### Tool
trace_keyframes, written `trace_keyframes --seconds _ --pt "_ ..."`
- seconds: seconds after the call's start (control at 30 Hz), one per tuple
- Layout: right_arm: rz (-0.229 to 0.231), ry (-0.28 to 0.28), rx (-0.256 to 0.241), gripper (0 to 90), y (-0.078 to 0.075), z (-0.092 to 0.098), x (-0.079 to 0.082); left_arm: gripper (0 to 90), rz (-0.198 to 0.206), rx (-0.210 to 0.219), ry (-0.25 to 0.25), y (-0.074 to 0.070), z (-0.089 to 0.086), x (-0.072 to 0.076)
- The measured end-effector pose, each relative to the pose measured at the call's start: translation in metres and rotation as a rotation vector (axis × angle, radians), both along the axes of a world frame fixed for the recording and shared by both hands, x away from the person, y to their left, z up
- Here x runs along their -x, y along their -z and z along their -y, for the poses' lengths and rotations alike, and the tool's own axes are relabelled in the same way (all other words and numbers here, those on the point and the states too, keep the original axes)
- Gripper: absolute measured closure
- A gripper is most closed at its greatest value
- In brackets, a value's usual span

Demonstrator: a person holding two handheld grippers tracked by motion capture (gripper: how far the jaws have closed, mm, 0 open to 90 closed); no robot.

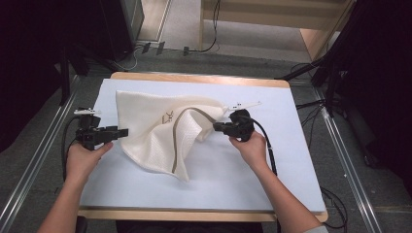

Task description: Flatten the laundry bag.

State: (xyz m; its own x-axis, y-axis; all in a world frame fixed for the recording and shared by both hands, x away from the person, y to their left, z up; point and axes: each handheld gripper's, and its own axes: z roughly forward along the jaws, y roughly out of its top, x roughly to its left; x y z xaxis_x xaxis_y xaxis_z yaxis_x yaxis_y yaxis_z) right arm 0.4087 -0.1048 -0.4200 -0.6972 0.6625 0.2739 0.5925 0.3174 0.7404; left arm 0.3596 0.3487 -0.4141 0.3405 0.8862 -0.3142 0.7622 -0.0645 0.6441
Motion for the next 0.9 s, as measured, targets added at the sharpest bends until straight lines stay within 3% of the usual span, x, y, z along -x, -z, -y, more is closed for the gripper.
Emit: trace_keyframes --seconds 0.07,0.17,0.23,0.47,0.6,0.9 --pt "-0.003 -0.009 -0.003 88.4 -0.003 0.002 0.006 52.6 -0.038 0.041 0.007 0.004 0.0 -0.006" --pt "-0.002 -0.024 -0.005 88.4 -0.007 0.005 0.013 79.8 -0.061 0.055 0.007 0.004 0.001 -0.011" --pt "-0.009 -0.036 -0.01 88.5 -0.011 0.013 0.025 84.9 -0.067 0.068 0.014 0.002 0.003 -0.019" --pt "-0.01 -0.006 -0.047 88.8 -0.022 0.044 0.049 85.9 -0.048 0.115 -0.008 0.0 0.001 -0.034" --pt "-0.017 0.002 -0.066 88.7 -0.027 0.061 0.062 85.8 -0.061 0.136 -0.01 0.002 0.001 -0.044" --pt "-0.027 0.041 -0.033 88.7 -0.023 0.093 0.088 86.1 -0.063 0.15 -0.014 0.001 0.004 -0.068"
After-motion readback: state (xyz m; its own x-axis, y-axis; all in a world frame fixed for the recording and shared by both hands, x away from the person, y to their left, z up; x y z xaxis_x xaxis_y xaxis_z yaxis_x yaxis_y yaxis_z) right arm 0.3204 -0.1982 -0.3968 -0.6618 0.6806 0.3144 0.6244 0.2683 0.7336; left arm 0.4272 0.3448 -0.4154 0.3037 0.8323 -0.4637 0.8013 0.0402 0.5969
